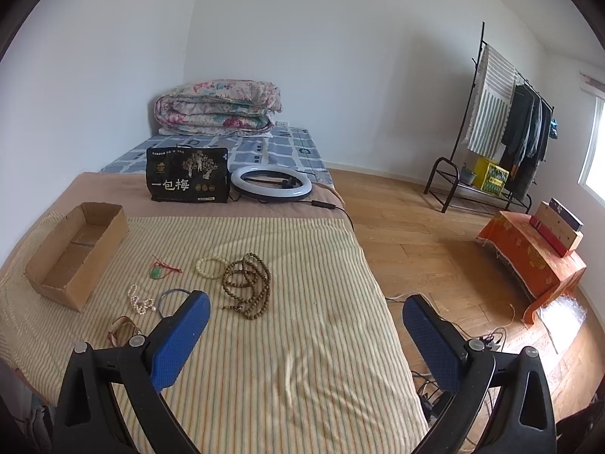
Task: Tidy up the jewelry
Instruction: 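Move the left tool toward the brown watch while the right tool approaches the wooden beads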
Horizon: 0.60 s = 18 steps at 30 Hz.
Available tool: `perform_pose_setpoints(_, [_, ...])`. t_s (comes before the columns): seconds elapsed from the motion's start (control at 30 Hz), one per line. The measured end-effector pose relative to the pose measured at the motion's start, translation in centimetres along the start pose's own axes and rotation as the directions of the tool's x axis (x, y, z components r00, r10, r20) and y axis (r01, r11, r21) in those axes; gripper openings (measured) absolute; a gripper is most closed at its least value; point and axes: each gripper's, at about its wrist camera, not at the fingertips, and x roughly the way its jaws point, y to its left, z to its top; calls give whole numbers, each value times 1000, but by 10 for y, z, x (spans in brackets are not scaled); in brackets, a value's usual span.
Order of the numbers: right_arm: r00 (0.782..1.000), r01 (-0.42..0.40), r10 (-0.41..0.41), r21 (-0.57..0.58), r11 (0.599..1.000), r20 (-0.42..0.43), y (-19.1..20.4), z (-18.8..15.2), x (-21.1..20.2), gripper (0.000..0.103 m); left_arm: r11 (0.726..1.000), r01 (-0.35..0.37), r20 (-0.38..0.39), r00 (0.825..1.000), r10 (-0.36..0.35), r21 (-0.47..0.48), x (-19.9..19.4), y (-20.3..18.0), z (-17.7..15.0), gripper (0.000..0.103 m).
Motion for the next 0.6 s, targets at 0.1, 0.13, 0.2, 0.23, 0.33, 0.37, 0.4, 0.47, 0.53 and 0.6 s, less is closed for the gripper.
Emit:
perform_pose_setpoints(0.1, [1000,8,-8,-27,1000,-6,1,2,11,103,1000,21,-15,1000,-20,20,5,-8,-1,103])
perform_pose_setpoints(0.13, [1000,5,-5,-29,1000,-11,2,3,15,103,999,33,-21,999,-33,24,7,-11,-1,103])
perform_pose_setpoints(0.2, [1000,-11,10,-29,1000,-24,1,4,23,103,999,46,-34,998,-45,29,12,-16,-1,103])
perform_pose_setpoints(0.23, [999,-21,20,-27,999,-29,0,4,27,103,998,51,-40,998,-49,32,14,-18,-2,101])
perform_pose_setpoints(0.33, [998,-42,41,-20,999,-44,-1,3,40,103,996,77,-68,995,-75,34,23,-24,-4,95])
perform_pose_setpoints(0.37, [998,-45,44,-20,999,-51,-1,2,44,103,996,86,-76,994,-83,34,25,-26,-5,94])
perform_pose_setpoints(0.4, [997,-48,46,-22,999,-60,-1,2,49,103,995,90,-84,993,-87,34,29,-27,-5,94])
perform_pose_setpoints(0.47, [996,-55,53,-31,998,-73,1,0,57,103,994,99,-99,991,-95,36,37,-31,-7,89])
perform_pose_setpoints(0.53, [995,-68,64,-45,997,-83,2,-2,64,103,994,106,-121,987,-101,39,46,-35,-9,84])
perform_pose_setpoints(0.6, [993,-77,71,-54,996,-95,3,-3,71,103,992,119,-146,983,-112,40,55,-40,-12,80])
